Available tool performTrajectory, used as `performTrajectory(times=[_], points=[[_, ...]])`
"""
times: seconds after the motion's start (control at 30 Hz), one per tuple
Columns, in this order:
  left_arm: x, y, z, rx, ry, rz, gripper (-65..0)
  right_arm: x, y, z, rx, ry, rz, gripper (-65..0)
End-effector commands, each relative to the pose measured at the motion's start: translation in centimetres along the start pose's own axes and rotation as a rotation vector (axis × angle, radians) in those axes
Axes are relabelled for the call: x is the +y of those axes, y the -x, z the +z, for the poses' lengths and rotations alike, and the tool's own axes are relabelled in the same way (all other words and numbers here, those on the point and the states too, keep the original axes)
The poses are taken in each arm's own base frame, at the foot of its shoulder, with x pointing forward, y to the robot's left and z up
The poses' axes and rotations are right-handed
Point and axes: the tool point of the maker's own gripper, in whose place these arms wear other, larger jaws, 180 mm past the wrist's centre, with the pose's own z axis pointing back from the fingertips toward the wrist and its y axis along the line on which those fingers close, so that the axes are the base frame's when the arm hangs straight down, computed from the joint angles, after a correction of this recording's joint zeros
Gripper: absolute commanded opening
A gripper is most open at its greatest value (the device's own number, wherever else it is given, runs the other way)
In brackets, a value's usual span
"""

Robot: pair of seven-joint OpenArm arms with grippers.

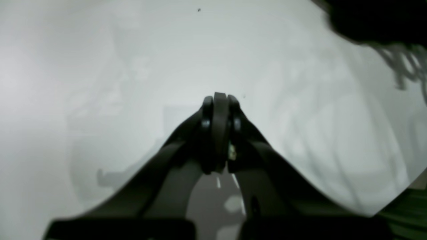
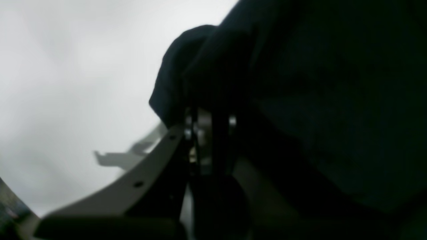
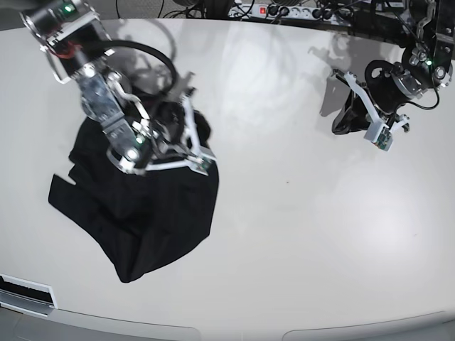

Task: Layout the t-shirt on the table in an organized manner, then fold the t-shirt properly
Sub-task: 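Pull the gripped shirt toward the right arm's side and release, then grasp opposite ends of the shirt with both grippers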

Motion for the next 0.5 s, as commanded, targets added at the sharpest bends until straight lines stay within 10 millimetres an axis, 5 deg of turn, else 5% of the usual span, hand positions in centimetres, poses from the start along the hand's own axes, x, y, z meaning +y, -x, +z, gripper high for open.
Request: performTrajectory(times=[0.0, 0.2, 0.3, 0.47], points=[[0.4, -1.2, 0.3, -0.037, -0.003, -0.015, -65.0, -1.6, 1.2, 1.2, 0.024, 0.063, 0.008, -65.0], [0.5, -1.2, 0.4, -0.036, -0.003, -0.02, -65.0, -9.5, 9.5, 7.8, 0.205, 0.584, -0.187, -65.0], [0.5, -1.2, 0.4, -0.035, -0.003, -0.02, -65.0, -12.1, 11.6, 10.8, 0.243, 0.769, -0.27, -65.0], [0.5, -1.2, 0.4, -0.035, -0.003, -0.019, -65.0, -13.5, 11.6, 12.0, 0.215, 0.853, -0.276, -28.7]])
